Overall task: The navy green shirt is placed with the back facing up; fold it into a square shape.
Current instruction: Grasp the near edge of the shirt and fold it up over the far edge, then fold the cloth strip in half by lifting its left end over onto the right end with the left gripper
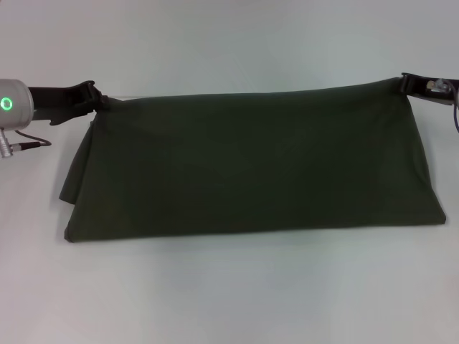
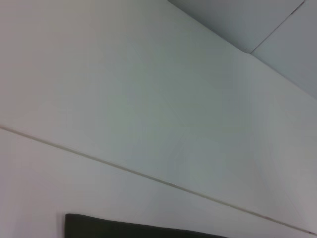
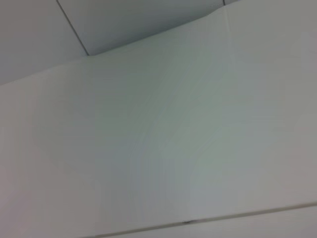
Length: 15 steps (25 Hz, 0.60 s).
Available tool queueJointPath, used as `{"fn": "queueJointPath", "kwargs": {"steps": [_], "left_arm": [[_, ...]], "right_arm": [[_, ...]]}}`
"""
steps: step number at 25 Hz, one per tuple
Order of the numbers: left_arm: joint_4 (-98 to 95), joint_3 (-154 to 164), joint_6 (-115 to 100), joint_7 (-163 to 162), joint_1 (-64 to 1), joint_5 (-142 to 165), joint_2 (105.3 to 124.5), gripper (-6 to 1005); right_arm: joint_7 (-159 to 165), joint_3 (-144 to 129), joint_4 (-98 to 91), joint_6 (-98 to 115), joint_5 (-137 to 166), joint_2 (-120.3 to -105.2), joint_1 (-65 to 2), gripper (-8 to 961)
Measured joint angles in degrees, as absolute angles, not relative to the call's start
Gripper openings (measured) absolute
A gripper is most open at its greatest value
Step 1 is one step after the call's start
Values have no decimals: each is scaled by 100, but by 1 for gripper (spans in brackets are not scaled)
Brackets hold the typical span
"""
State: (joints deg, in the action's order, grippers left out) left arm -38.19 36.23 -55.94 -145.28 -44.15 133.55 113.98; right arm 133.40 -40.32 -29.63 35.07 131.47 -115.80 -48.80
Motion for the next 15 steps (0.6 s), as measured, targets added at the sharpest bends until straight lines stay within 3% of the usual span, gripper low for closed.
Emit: {"fn": "queueJointPath", "kwargs": {"steps": [10,13,15], "left_arm": [[-3721,3855,-5096,-14324,-4464,13346,11493,0],[-3715,3873,-4783,-14121,-4447,13309,11531,162],[-3822,3821,-4639,-14068,-4367,13300,11553,233]], "right_arm": [[13379,-4364,-2769,3237,13156,-11536,-4985,90],[13487,-4209,-2741,3132,13098,-11498,-4863,100],[13583,-4055,-2900,3158,12986,-11489,-4680,184]]}}
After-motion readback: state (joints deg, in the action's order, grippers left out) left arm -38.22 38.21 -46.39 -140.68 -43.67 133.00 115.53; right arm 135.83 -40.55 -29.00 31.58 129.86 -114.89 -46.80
